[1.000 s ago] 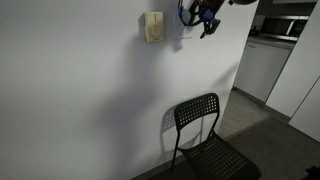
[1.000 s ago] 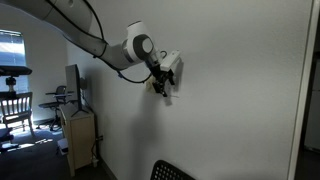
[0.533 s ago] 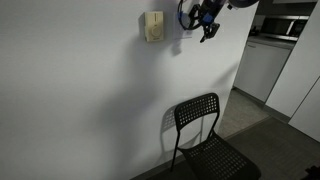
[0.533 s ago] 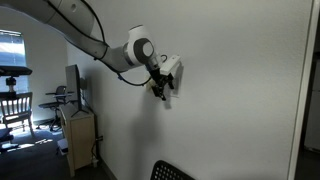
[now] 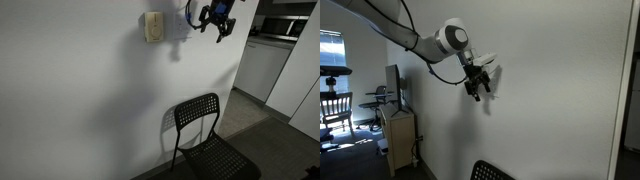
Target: Flip the light switch at the right
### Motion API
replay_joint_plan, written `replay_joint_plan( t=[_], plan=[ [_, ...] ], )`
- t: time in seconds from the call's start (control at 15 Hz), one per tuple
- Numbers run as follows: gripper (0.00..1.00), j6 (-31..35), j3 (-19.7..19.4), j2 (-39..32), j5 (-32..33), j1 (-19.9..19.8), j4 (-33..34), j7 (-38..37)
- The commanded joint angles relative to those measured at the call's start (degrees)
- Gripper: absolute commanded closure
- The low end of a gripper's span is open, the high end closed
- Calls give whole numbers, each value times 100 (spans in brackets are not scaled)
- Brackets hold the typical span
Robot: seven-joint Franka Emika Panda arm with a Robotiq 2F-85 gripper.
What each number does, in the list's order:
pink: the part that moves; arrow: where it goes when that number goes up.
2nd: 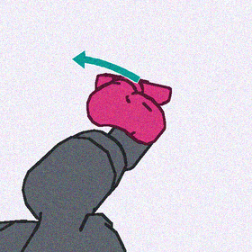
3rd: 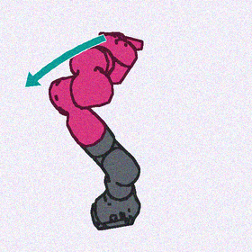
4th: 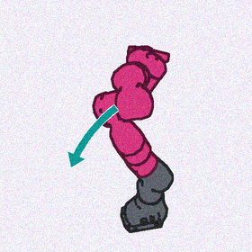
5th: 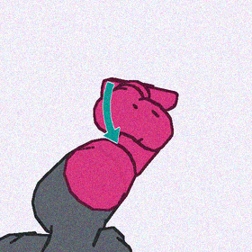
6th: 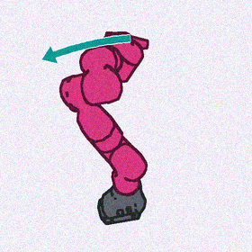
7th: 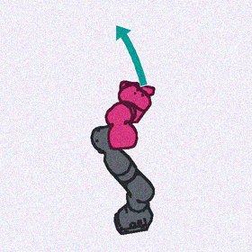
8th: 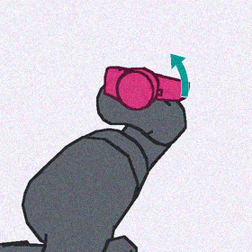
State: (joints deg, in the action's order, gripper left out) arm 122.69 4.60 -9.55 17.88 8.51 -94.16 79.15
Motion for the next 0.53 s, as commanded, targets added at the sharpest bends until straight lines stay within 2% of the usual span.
replay_joint_plan(
  t=[0.0,0.27,0.47],
  plan=[
    [0,-800,136,431,80,-33,-223,93],
    [0,-1312,232,562,-57,-34,-185,180],
    [0,-1264,261,442,-33,-19,-27,57]
  ],
)
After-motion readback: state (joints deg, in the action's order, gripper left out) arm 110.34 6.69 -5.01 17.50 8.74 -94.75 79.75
